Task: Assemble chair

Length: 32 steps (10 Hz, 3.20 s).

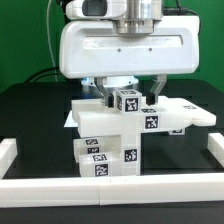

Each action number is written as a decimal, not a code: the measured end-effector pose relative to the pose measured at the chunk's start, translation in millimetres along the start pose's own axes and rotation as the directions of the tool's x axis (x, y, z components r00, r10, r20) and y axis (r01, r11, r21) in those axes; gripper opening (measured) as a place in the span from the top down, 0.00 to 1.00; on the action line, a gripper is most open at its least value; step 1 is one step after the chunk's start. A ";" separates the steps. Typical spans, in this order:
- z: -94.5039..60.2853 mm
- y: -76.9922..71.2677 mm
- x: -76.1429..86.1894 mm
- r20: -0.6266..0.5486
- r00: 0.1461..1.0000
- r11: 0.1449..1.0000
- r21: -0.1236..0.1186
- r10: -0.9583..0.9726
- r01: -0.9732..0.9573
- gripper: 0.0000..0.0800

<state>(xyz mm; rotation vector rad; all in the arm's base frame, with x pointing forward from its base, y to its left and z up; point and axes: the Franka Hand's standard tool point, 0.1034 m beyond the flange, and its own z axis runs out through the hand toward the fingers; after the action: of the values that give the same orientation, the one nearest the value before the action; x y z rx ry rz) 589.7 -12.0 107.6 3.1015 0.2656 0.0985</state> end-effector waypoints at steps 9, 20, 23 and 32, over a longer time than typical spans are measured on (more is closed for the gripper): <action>1.1 5.1 2.4 0.001 0.736 0.735 0.015 0.677 -0.677 0.67; 0.8 3.1 3.9 0.042 0.040 0.039 0.029 0.998 -0.999 0.67; 0.4 8.5 3.9 0.075 -0.236 -0.238 0.028 0.969 -0.971 0.67; 0.0 4.6 4.5 0.088 -0.371 -0.374 0.016 0.924 -0.927 0.20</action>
Offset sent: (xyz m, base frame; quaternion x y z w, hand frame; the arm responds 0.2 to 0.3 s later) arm 0.0000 0.0000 0.0000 0.0000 0.0000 0.1938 0.9810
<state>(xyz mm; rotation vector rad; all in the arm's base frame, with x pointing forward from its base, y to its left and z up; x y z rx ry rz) 595.0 -15.8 108.0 2.0508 -2.5306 0.0241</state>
